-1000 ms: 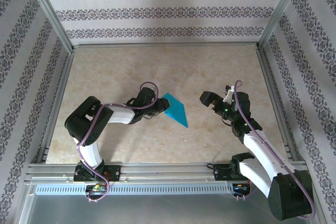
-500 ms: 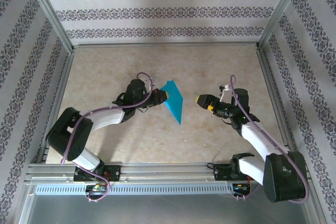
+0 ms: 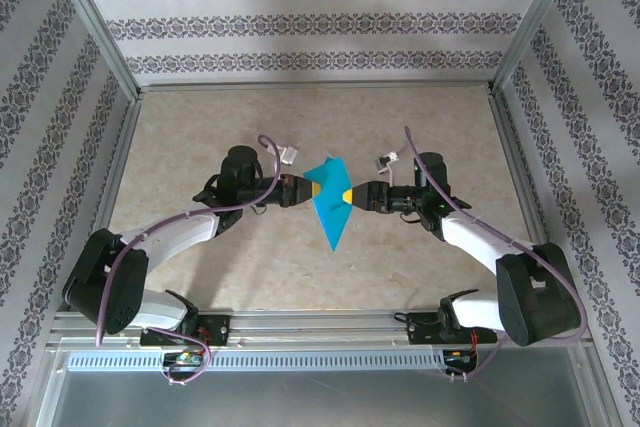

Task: Fold a paper plane with a square sheet of paper (fold left side to right side)
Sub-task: Place the paper at the center of the table.

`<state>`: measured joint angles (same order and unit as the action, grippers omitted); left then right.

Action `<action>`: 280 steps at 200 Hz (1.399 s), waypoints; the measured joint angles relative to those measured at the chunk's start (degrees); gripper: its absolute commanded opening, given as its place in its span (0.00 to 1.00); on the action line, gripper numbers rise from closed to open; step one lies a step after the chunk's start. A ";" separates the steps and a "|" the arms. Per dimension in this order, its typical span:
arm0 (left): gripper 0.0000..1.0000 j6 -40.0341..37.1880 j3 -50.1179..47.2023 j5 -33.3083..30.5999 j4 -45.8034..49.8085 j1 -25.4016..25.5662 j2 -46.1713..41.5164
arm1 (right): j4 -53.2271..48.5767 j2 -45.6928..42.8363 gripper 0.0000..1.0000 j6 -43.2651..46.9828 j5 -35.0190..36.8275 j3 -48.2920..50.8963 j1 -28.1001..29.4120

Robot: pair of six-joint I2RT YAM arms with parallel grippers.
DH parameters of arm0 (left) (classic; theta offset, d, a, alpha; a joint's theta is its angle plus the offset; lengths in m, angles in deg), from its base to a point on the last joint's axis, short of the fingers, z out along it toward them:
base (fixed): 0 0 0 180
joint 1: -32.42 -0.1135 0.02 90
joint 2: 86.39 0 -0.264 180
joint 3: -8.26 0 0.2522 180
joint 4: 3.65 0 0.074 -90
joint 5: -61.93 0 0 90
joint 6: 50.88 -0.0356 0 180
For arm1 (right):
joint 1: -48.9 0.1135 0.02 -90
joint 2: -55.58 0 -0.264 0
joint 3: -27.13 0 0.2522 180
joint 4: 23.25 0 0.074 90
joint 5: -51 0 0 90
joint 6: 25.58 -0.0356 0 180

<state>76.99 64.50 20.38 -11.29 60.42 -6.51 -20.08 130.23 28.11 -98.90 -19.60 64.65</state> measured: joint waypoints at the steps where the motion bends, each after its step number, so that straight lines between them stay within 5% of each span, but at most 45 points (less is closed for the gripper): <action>1: 0.04 -0.02 0.00 0.02 0.00 0.00 0.04 | 0.07 0.04 0.78 0.00 -0.04 -0.04 0.04; 152: 0.03 -0.42 -0.42 2.43 2.62 0.00 5.68 | -2.58 6.32 0.28 1.14 -0.87 -6.64 2.54; 173: 0.13 -0.42 -0.42 3.06 2.64 0.00 6.05 | -4.37 6.99 0.09 2.19 0.42 -7.32 2.51; 184: 0.27 -0.52 -0.48 3.23 2.62 0.00 6.32 | -5.77 7.32 0.00 2.78 1.33 -7.98 2.51; 209: 0.50 -1.51 -0.81 2.34 3.54 -0.02 6.45 | -7.96 8.94 0.00 3.80 3.67 -9.05 2.51; 280: 0.55 -10.93 1.44 -15.52 24.70 0.57 -0.70 | -10.16 17.92 0.00 1.36 12.74 -9.16 2.51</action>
<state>66.06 65.95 4.86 13.40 60.99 -7.21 -30.24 148.16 29.46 -86.15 -28.76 67.16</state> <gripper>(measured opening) 0.552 0.060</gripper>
